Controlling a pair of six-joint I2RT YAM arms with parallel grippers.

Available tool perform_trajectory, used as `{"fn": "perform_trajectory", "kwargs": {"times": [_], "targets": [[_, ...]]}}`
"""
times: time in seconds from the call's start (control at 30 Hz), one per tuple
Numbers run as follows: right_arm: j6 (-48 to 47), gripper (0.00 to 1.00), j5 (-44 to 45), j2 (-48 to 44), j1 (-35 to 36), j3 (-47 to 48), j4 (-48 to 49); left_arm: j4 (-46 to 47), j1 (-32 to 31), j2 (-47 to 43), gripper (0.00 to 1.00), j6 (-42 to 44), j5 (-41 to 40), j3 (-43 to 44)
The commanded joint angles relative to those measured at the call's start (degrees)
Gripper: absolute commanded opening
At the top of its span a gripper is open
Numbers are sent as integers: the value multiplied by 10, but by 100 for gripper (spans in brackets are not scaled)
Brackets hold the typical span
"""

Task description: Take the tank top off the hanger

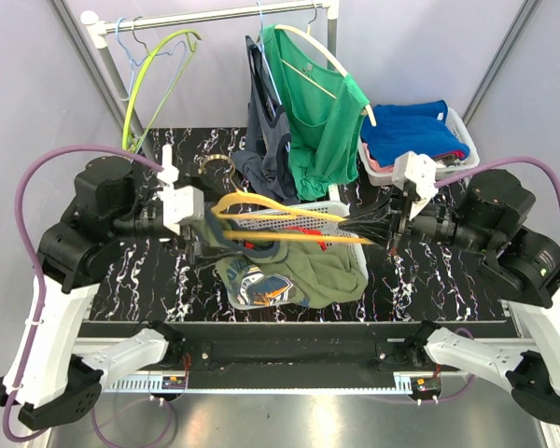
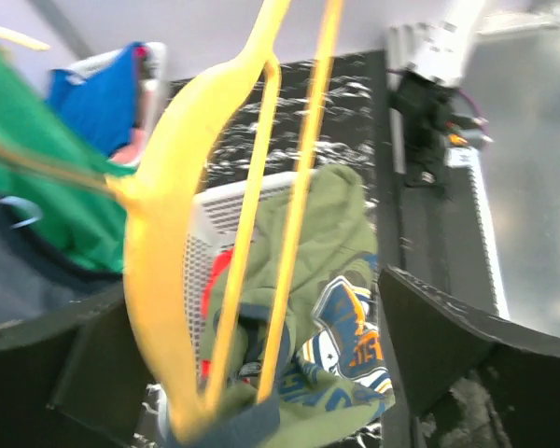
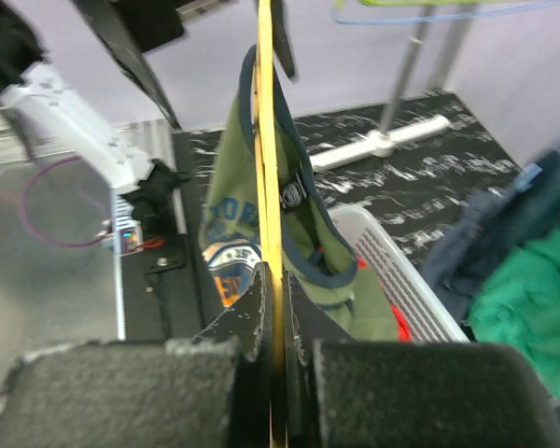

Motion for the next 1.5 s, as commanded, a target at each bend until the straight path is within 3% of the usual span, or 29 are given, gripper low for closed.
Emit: {"fn": "perform_trajectory", "kwargs": {"times": [0.0, 0.37, 0.6, 0.87, 0.97, 1.0, 1.03, 1.07, 1.1, 1.23, 1.3, 1.37, 1.47], "targets": [[-5, 0, 93, -28, -3, 6, -6, 69, 5, -27, 99, -11, -47, 4], [-8, 0, 159, -67, -3, 40, -75, 80, 5, -91, 99, 20, -103, -98], [10, 0, 152, -70, -3, 45, -71, 222, 6, -138, 99, -102, -266, -239], [14, 0, 141, -67, -4, 59, -65, 256, 7, -100, 95, -177, -249, -250], [17, 0, 147, -69, -3, 59, -64, 259, 7, -90, 80, -184, -233, -238], [17, 0, 150, -70, -3, 58, -63, 259, 7, -89, 72, -188, -216, -236], [16, 0, 152, -69, -3, 57, -62, 261, 7, -87, 55, -193, -211, -236], [17, 0, 152, -70, -3, 58, -61, 261, 7, -85, 50, -196, -206, -236], [17, 0, 151, -69, -3, 58, -59, 263, 7, -84, 47, -201, -204, -237], [16, 0, 151, -63, -3, 61, -54, 270, 7, -83, 55, -213, -194, -239], [16, 0, 148, -58, -3, 61, -52, 274, 7, -81, 34, -216, -193, -238], [16, 0, 145, -55, -3, 60, -50, 278, 7, -77, 4, -220, -201, -236], [16, 0, 148, -54, -3, 60, -47, 283, 8, -75, 0, -219, -203, -234]]}}
